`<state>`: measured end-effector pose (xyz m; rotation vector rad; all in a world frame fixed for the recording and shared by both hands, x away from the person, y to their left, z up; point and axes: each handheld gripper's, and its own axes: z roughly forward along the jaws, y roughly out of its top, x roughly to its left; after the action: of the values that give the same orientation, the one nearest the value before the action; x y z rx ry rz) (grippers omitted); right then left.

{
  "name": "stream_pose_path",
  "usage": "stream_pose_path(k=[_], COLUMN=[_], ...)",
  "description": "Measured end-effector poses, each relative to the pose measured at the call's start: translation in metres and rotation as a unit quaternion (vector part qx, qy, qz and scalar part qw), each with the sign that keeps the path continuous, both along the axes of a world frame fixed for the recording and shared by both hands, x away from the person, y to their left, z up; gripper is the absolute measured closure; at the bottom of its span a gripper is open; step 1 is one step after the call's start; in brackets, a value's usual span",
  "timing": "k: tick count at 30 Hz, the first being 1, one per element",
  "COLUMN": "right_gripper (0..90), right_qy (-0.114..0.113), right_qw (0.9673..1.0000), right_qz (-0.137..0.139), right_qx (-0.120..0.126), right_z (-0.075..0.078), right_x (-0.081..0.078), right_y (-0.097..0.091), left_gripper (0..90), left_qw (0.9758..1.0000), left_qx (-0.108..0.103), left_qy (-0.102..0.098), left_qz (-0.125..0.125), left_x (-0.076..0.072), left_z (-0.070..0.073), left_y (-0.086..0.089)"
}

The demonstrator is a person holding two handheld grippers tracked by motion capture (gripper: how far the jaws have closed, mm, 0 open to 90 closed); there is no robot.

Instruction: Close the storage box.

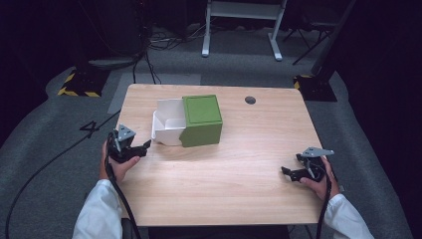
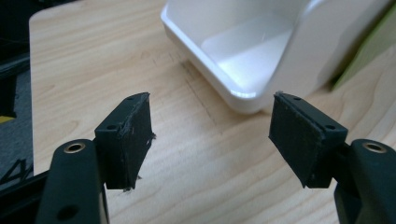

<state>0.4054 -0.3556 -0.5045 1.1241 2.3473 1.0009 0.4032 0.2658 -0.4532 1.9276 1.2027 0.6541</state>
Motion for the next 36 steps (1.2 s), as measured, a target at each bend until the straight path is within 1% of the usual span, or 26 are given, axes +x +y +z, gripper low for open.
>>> stream_pose_path(k=[1,2,3,4,5,7,9,12,13,14,15,16,17,18,19,21,22,25,26,28,31,32,33,34,35,36], right_gripper=[7.8,7.7,7.8,7.8,7.8,7.8,7.8,7.8,7.8,7.8,7.8,7.8,7.8,7.8,7.8,7.7,7.8,7.8,7.8,7.8,7.8,7.8,7.8,7.8,7.8,7.8], right_qy=[0.0,0.0,0.0,0.0,0.0,0.0,0.0,-0.001,-0.001,-0.001,-0.001,-0.001,-0.001,-0.001,-0.001,-0.001,-0.001,-0.001,-0.001,-0.001,-0.001,-0.001,-0.001,-0.001,-0.001,-0.001], right_qw=[1.0,1.0,1.0,1.0,1.0,1.0,1.0,1.0,1.0,1.0,1.0,1.0,1.0,1.0,1.0,1.0,1.0,1.0,1.0,1.0,1.0,1.0,1.0,1.0,1.0,1.0], right_qz=[0.0,0.0,0.0,0.0,0.0,0.0,0.0,0.001,0.001,0.001,0.001,0.001,0.001,0.001,0.001,0.001,0.001,0.001,0.001,0.001,0.001,0.001,0.001,0.001,0.001,0.001], right_qx=[0.0,0.0,0.0,0.0,0.0,0.0,0.001,0.0,0.0,0.001,0.001,0.0,0.0,0.001,0.001,0.001,0.001,0.001,0.001,0.0,0.001,0.001,0.001,0.001,0.001,0.001], right_z=[0.0,0.0,0.0,0.0,0.0,0.0,0.0,0.0,0.0,0.0,0.0,0.0,0.0,0.0,0.0,0.0,0.0,0.0,0.0,0.0,0.0,0.0,0.0,0.0,0.0,0.0], right_x=[0.0,0.0,0.0,0.0,0.0,0.0,0.0,-0.001,-0.001,-0.001,-0.001,-0.001,-0.001,-0.001,-0.001,-0.001,-0.001,-0.001,-0.001,-0.001,-0.001,-0.001,-0.001,-0.001,-0.001,-0.001], right_y=[0.0,0.0,0.0,0.0,0.0,0.0,0.0,0.0,0.0,0.0,0.0,0.0,0.0,0.0,0.0,0.0,0.0,0.0,0.0,0.0,0.0,0.0,0.0,0.0,0.0,0.0], left_gripper=[30.1,30.2,30.1,30.2,30.2,30.1,29.6,29.1,29.1,29.0,29.3,28.1,28.1,27.8,28.0,28.5,29.6,30.2,30.2,32.3,36.9,37.7,41.9,46.0,46.4,46.2], left_qw=[1.0,0.9999,0.9999,0.9999,0.9999,0.9998,0.9996,0.9995,0.9995,0.9997,0.9997,0.9996,0.9996,0.9996,0.9996,0.9992,0.9989,0.9985,0.9982,0.998,0.9974,0.9968,0.9964,0.9961,0.9958,0.9958], left_qx=[-0.007,-0.01,0.003,0.003,0.001,-0.007,-0.016,-0.031,-0.03,-0.022,-0.022,-0.022,-0.02,-0.015,-0.015,-0.018,-0.024,-0.027,-0.033,-0.031,-0.026,-0.024,-0.023,-0.026,-0.026,-0.026], left_qy=[-0.004,-0.01,-0.014,-0.014,-0.008,-0.012,-0.014,0.0,0.002,0.009,0.009,0.014,0.017,0.025,0.025,0.034,0.041,0.047,0.051,0.054,0.065,0.072,0.076,0.077,0.079,0.079], left_qz=[-0.002,0.001,0.008,0.008,0.008,0.016,0.018,0.011,0.007,0.007,0.007,0.006,0.006,0.008,0.008,0.008,0.005,0.001,-0.003,-0.008,-0.02,-0.023,-0.032,-0.034,-0.038,-0.038], left_x=[0.001,0.002,0.005,0.005,0.007,0.012,0.017,0.027,0.029,0.035,0.035,0.038,0.04,0.044,0.044,0.046,0.048,0.05,0.051,0.055,0.062,0.064,0.066,0.067,0.07,0.07], left_z=[0.002,0.004,0.007,0.007,0.008,0.01,0.011,0.009,0.009,0.006,0.006,0.005,0.004,0.0,0.0,-0.004,-0.007,-0.01,-0.011,-0.014,-0.017,-0.017,-0.018,-0.019,-0.02,-0.02], left_y=[0.001,0.0,-0.002,-0.002,-0.002,-0.001,-0.001,-0.004,-0.006,-0.012,-0.012,-0.013,-0.014,-0.014,-0.014,-0.014,-0.013,-0.013,-0.013,-0.016,-0.023,-0.026,-0.028,-0.03,-0.032,-0.032])
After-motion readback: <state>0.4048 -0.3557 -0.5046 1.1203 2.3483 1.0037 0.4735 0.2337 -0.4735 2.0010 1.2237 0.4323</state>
